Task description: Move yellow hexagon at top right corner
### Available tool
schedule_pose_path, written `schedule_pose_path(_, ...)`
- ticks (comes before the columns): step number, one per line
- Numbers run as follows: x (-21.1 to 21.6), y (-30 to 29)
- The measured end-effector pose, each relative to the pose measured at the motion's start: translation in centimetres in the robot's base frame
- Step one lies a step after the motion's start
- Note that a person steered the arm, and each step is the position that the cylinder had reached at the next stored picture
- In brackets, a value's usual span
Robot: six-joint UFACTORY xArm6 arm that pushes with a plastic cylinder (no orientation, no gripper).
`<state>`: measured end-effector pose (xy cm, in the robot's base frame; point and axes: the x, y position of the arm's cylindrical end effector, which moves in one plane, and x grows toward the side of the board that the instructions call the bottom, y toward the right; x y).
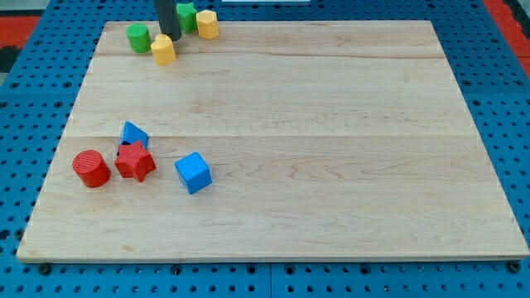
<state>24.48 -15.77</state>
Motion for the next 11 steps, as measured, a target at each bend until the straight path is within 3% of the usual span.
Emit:
schedule_pose_path(3,-5.4,-1.4)
schedule_pose_path(4,-5.3,-1.1)
schedule_pose_path(5,-5.2,2.9)
schedule_pose_path(7,-3.4,18.0)
schedule_pose_path(8,-3.4,28.1)
schedule_pose_path(9,-2.6,33.9)
schedule_pose_path(11,-1.2,25.9)
